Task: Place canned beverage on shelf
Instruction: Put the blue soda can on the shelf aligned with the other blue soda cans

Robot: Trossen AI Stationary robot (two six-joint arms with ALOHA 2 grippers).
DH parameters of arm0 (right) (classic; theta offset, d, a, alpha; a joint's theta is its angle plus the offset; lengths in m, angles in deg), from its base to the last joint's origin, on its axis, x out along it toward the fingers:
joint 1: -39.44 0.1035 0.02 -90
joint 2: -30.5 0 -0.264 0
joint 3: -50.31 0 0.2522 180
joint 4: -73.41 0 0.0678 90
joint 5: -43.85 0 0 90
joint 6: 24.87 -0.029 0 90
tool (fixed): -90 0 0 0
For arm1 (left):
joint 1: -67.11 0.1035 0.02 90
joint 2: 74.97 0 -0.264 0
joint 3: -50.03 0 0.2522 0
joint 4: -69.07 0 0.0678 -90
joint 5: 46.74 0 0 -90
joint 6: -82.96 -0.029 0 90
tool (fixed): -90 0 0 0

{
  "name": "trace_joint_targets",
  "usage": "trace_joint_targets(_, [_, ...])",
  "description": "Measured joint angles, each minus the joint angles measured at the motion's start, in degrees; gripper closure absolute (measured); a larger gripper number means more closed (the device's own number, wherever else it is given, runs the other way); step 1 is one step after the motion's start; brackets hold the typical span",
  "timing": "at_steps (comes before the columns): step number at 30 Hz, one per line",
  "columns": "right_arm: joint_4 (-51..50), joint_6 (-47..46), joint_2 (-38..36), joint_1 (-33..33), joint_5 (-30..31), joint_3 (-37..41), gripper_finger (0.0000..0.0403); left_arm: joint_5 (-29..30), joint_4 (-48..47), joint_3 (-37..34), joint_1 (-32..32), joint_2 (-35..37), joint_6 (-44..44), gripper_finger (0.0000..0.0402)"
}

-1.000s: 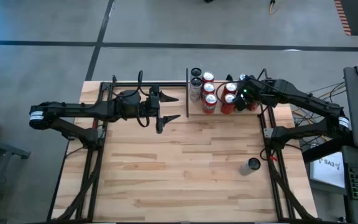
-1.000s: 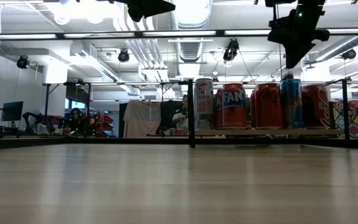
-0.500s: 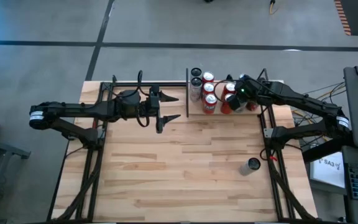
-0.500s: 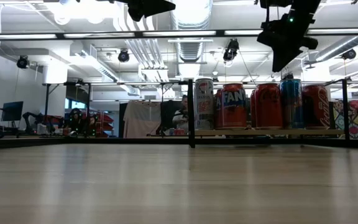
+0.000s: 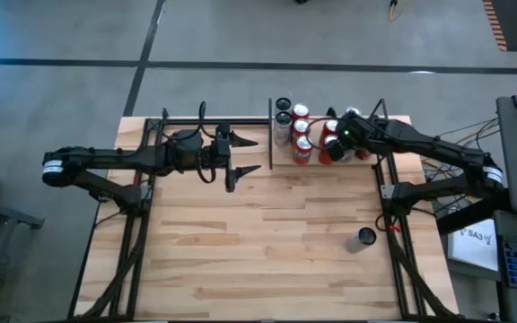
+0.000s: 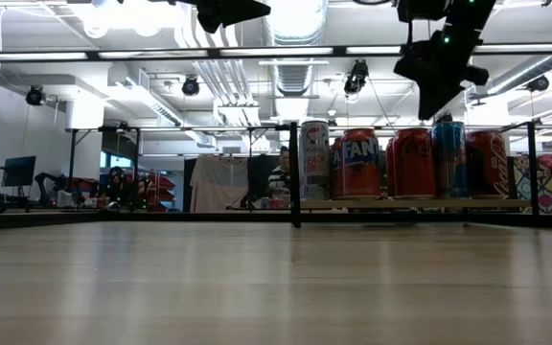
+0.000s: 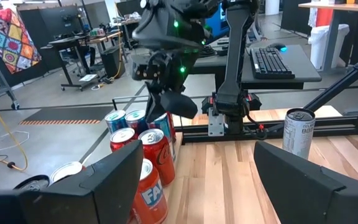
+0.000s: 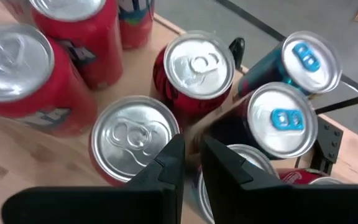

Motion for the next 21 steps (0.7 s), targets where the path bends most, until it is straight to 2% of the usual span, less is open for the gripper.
trace_joint_targets(21, [-2.00,-2.07,1.98,-0.02,0.74,0.66,0.0360,0.00,-0.43,0.00,0.00,0.02,-0.22,0.0109])
